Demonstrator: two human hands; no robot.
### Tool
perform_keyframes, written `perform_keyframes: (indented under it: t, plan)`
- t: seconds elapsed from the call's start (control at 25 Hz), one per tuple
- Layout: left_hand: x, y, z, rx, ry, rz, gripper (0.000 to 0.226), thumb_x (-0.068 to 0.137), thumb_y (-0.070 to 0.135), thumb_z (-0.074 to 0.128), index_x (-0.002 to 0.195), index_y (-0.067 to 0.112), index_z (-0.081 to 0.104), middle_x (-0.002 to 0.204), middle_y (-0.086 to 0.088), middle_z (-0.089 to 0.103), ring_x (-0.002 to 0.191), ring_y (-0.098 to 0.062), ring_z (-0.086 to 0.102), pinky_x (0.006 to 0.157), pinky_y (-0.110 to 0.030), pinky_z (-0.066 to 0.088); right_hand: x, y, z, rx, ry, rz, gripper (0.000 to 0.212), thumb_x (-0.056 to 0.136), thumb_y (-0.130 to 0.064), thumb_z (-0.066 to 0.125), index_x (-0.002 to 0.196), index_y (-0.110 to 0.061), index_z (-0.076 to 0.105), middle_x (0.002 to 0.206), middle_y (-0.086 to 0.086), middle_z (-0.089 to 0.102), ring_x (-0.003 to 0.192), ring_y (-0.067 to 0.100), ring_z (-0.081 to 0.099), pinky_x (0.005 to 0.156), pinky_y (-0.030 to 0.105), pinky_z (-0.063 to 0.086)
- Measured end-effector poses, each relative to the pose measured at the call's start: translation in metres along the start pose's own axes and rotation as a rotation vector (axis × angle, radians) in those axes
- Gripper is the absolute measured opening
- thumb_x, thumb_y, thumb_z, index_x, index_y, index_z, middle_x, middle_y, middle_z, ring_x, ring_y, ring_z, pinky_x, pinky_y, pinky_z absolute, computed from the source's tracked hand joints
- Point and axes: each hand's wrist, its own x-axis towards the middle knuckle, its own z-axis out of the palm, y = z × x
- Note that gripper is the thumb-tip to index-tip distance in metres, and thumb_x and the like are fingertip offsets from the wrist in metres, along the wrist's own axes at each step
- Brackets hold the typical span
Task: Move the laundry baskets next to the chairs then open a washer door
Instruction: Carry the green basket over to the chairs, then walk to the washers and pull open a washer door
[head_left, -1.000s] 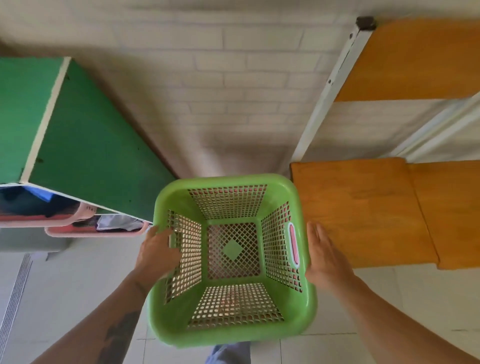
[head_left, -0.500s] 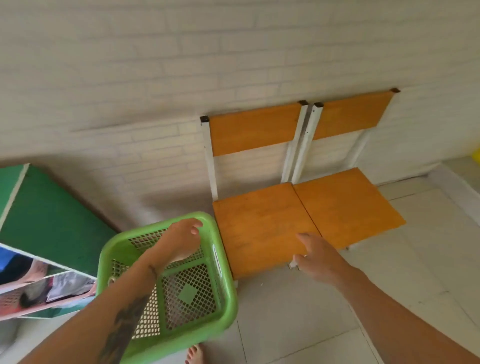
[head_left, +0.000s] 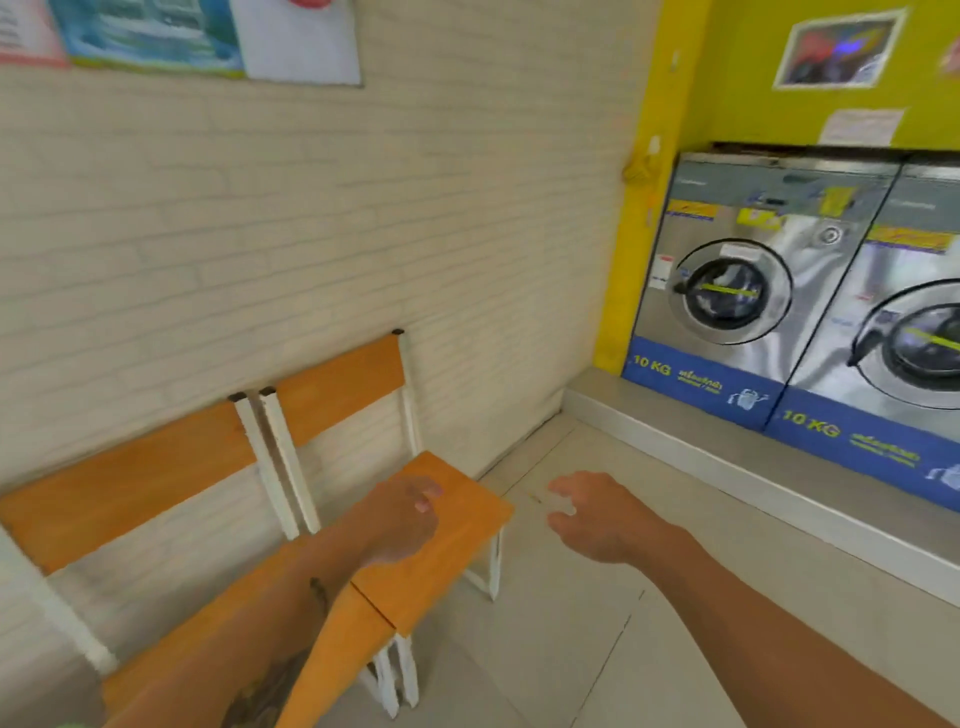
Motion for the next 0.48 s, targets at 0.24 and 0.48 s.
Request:
perform_keyframes:
  t: [0.24, 0.48]
  plan:
    - [0.117, 0.149, 0.043, -0.044, -0.059, 0.239, 0.025, 0.093, 0.024, 0.049, 0.114, 0.034, 0.059, 0.108, 0.008, 0.060, 0.077, -0.009, 0.062, 0.059, -0.018, 0.050, 0.006, 0.118, -0.093, -0.006, 0.239, 0.191, 0.058, 0.089, -0.043, 0.053, 0.144, -0.027, 0.041, 0.151, -0.002, 0.040, 0.137, 0.018, 0.039, 0.113, 0.037, 0.032]
    - [0.266, 0.276, 0.092, -0.026, -0.045, 0.473, 0.028, 0.093, 0.019, 0.049, 0.115, 0.028, 0.064, 0.105, 0.006, 0.058, 0.077, -0.009, 0.056, 0.060, -0.009, 0.040, 0.060, 0.234, -0.180, -0.046, 0.391, 0.408, 0.054, 0.088, -0.044, 0.051, 0.139, -0.029, 0.044, 0.148, -0.002, 0.042, 0.135, 0.019, 0.040, 0.112, 0.038, 0.033]
